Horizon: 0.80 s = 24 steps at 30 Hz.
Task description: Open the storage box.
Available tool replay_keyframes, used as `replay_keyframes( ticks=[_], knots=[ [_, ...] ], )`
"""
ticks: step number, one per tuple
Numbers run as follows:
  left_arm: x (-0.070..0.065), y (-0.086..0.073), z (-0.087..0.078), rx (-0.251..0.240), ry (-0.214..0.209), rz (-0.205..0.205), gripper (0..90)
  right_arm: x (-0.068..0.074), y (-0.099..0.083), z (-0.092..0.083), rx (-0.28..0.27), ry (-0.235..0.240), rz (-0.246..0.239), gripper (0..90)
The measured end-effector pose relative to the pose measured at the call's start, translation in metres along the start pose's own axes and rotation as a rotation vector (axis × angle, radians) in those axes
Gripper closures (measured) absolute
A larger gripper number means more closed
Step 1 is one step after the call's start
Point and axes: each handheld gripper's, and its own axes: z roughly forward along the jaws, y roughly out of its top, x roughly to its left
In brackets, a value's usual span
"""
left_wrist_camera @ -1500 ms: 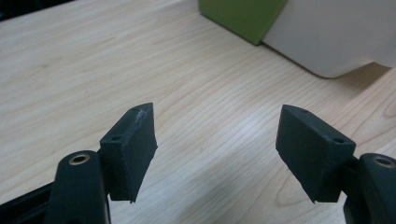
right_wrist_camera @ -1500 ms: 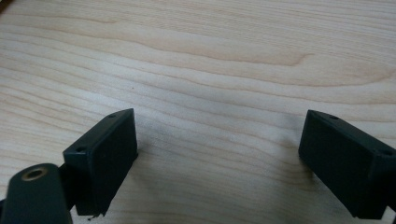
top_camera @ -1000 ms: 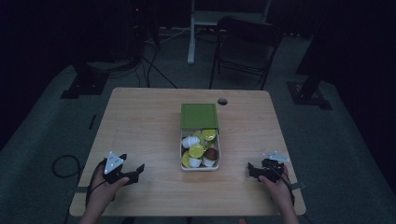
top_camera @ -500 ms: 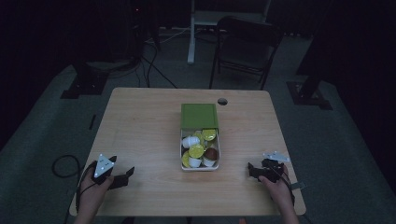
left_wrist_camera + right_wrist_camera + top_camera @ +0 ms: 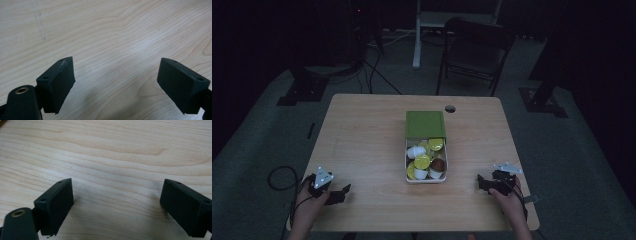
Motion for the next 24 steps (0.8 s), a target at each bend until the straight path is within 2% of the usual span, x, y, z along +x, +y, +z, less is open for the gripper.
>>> replay_keyframes(
  ticks=[4,11,12,16,19,23,24],
  knots=[
    [-0.001,-0.002,0.005,0.023,-0.005,-0.013,14.9,0.000,0.000,0.000,0.000,0.000,0.000,11.0],
    [-0.002,-0.005,0.013,0.047,0.025,-0.008,14.9,0.000,0.000,0.000,0.000,0.000,0.000,11.0],
    [-0.002,-0.005,0.014,0.041,0.038,-0.023,14.9,0.000,0.000,0.000,0.000,0.000,0.000,11.0],
    [-0.001,-0.005,0.015,0.043,0.033,-0.038,14.8,0.000,0.000,0.000,0.000,0.000,0.000,11.1],
    [0.000,-0.005,0.017,0.042,0.023,-0.075,14.8,0.000,0.000,0.000,0.000,0.000,0.000,11.0],
    [-0.004,-0.003,0.019,0.046,0.036,-0.105,14.7,0.000,0.000,0.000,0.000,0.000,0.000,11.1],
    [-0.006,-0.002,0.020,0.052,0.037,-0.136,14.7,0.000,0.000,0.000,0.000,0.000,0.000,11.0]
  ],
)
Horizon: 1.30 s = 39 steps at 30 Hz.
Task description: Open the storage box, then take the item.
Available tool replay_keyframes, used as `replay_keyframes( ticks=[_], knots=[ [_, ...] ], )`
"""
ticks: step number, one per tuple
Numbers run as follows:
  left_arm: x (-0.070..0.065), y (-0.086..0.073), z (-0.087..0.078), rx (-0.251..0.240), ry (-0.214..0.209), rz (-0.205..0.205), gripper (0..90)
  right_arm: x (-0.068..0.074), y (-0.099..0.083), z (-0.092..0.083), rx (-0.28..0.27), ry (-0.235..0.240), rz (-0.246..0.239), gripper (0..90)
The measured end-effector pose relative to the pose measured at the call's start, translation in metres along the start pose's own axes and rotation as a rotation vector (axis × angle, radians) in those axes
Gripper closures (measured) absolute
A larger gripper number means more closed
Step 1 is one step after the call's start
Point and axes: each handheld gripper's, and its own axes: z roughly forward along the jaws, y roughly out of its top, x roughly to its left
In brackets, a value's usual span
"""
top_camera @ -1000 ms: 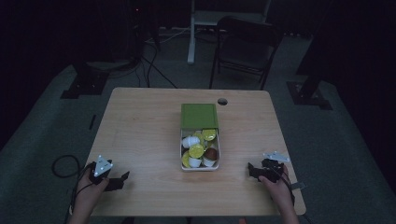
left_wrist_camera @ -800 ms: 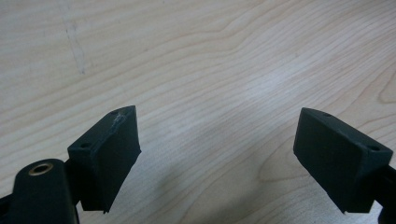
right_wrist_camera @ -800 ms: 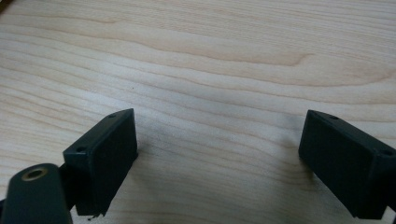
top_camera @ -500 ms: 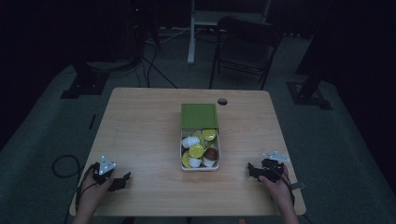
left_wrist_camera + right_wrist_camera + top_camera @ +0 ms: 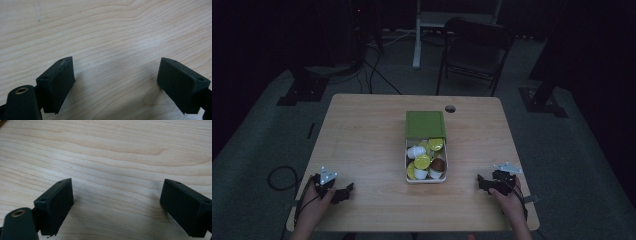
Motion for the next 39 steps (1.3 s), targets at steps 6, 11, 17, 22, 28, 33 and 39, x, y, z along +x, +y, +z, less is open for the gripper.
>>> replay_keyframes(
  ticks=[6,11,17,22,28,33,39],
  knots=[
    [0.000,0.000,0.001,0.009,0.000,-0.011,12.5,0.000,0.000,0.000,0.000,0.000,0.000,11.0],
    [-0.001,0.001,0.002,0.017,-0.011,0.000,8.8,0.000,0.000,0.000,0.001,0.000,0.000,11.0],
    [-0.001,0.003,0.004,0.034,-0.033,0.024,1.3,0.000,0.000,0.000,0.001,-0.003,0.002,11.1],
    [-0.001,0.003,0.005,0.037,-0.034,0.026,0.7,0.001,0.000,-0.001,0.001,-0.007,0.003,11.1],
    [-0.001,0.003,0.005,0.038,-0.034,0.027,0.7,0.005,0.002,-0.006,0.003,0.017,0.023,11.1],
    [-0.001,0.003,0.005,0.037,-0.034,0.026,0.7,0.008,0.007,-0.013,0.003,0.019,0.031,11.1],
    [-0.001,0.003,0.005,0.038,-0.034,0.027,0.7,0.013,0.013,-0.016,-0.006,0.028,0.033,11.1]
  ],
)
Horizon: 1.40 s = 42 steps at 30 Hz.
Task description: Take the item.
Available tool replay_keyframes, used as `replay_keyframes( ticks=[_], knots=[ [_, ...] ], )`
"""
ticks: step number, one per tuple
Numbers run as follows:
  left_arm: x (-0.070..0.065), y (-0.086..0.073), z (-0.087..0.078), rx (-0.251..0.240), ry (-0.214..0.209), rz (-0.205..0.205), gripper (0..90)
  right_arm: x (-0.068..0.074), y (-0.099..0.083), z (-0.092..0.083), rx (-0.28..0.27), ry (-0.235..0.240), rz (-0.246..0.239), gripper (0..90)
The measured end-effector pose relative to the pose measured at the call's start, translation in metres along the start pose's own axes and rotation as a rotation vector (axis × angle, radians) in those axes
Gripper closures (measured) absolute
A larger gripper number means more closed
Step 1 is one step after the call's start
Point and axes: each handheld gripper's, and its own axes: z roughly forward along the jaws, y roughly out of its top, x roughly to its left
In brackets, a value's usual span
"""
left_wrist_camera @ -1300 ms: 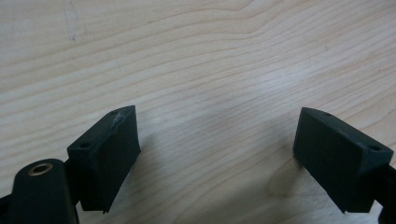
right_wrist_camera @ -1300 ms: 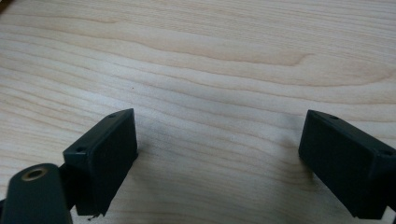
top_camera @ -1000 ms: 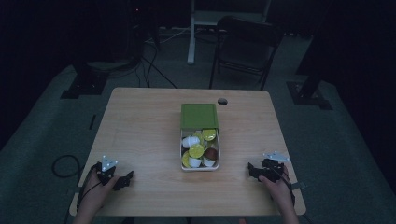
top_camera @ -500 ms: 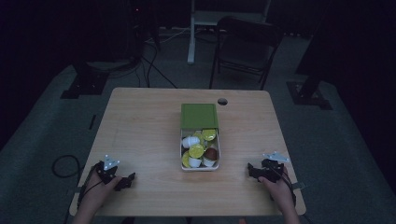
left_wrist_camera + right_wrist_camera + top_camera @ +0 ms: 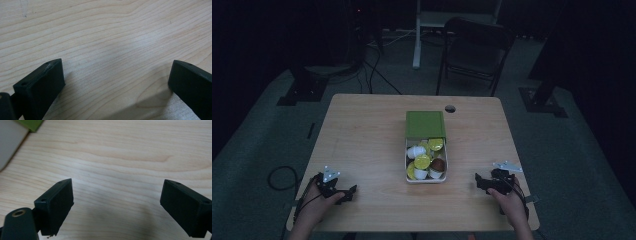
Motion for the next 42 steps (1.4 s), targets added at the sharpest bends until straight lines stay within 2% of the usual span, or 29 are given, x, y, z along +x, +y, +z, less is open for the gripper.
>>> replay_keyframes(
  ticks=[5,20,27,33,42],
  knots=[
    [0.000,0.000,0.000,-0.001,0.000,0.000,0.7,0.008,0.008,-0.003,-0.016,0.002,-0.025,11.3],
    [-0.001,0.000,0.000,-0.001,0.004,-0.004,0.8,0.033,0.041,-0.017,-0.080,0.102,-0.051,11.4],
    [-0.001,0.000,0.000,-0.001,0.004,-0.005,0.8,0.051,0.057,-0.029,-0.119,0.147,-0.094,11.5],
    [-0.001,0.000,0.000,-0.001,0.004,-0.004,0.8,0.058,0.064,-0.034,-0.137,0.159,-0.112,13.5],
    [-0.001,0.000,0.000,-0.001,0.004,-0.004,0.8,0.077,0.073,-0.043,-0.169,0.206,-0.158,13.5]
  ],
)
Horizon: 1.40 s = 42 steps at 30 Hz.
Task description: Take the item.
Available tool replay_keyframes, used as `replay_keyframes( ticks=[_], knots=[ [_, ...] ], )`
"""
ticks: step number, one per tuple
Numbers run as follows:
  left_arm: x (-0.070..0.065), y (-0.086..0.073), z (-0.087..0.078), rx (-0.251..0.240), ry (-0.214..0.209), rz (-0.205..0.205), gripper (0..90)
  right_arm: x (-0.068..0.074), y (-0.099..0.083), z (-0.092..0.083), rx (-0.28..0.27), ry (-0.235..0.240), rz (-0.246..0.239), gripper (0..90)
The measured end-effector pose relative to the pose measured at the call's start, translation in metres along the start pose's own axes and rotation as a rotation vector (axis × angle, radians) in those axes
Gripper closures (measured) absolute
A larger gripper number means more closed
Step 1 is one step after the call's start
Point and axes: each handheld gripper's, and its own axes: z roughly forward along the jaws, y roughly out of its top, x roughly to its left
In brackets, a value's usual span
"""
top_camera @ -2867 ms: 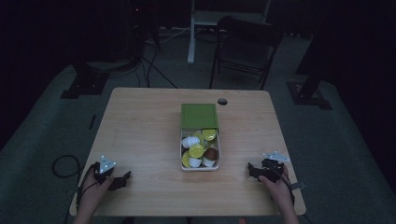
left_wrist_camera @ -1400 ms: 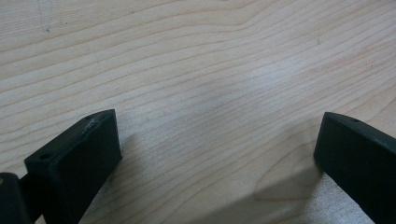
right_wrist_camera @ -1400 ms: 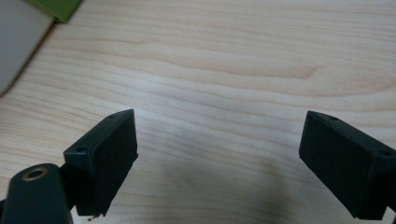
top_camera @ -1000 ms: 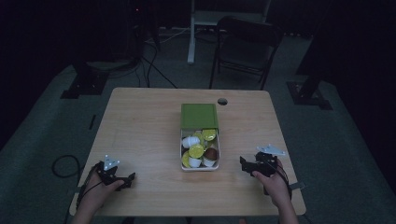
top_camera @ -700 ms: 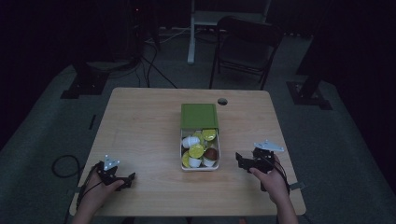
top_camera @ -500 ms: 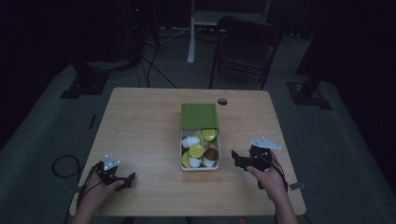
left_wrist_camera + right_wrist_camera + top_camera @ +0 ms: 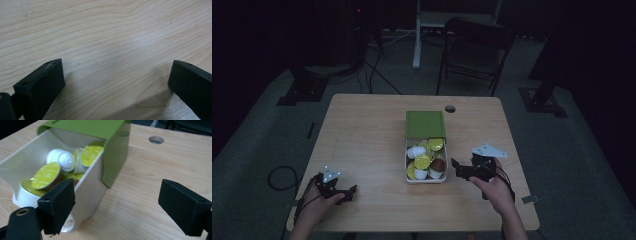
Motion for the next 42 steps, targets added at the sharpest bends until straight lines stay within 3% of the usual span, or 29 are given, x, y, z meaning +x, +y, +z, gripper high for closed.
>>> replay_keyframes(
  ticks=[16,32,42],
  knots=[
    [0.000,0.000,0.000,-0.003,-0.001,-0.002,0.8,0.031,0.013,0.010,-0.010,0.082,-0.064,13.6],
    [0.000,0.000,0.000,-0.003,0.000,0.000,0.8,0.064,0.020,0.030,-0.009,0.150,-0.118,13.6],
    [0.000,0.000,0.000,-0.005,-0.001,-0.004,0.8,0.084,0.019,0.052,0.006,0.131,-0.145,13.6]
  ],
)
